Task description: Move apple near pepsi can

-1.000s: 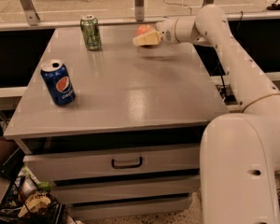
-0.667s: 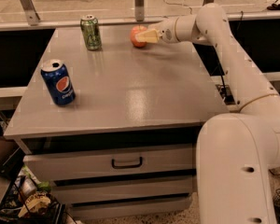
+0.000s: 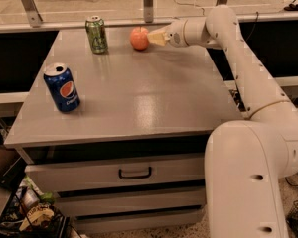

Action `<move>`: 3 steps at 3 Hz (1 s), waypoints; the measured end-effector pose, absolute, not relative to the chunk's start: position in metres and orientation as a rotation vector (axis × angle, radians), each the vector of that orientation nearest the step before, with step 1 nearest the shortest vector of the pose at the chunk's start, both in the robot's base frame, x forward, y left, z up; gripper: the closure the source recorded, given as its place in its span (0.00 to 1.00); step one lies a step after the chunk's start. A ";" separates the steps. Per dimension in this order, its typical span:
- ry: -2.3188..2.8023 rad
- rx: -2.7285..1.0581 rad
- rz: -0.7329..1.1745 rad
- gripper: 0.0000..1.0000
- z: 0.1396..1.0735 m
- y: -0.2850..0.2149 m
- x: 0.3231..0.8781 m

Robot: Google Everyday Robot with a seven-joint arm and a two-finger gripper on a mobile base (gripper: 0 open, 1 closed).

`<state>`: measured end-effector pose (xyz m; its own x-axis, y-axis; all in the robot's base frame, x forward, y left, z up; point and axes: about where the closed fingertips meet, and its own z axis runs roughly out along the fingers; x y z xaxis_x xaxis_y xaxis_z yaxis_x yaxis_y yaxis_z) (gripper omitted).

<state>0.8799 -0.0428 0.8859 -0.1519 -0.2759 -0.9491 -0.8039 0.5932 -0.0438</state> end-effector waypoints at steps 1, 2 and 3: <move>1.712 -0.902 0.598 0.40 0.884 -0.039 0.880; 1.713 -0.905 0.602 0.18 0.881 -0.036 0.880; 1.714 -0.908 0.607 0.00 0.879 -0.032 0.881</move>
Offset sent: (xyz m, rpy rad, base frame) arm 0.0003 0.0034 -0.0020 0.0002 0.0027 0.0042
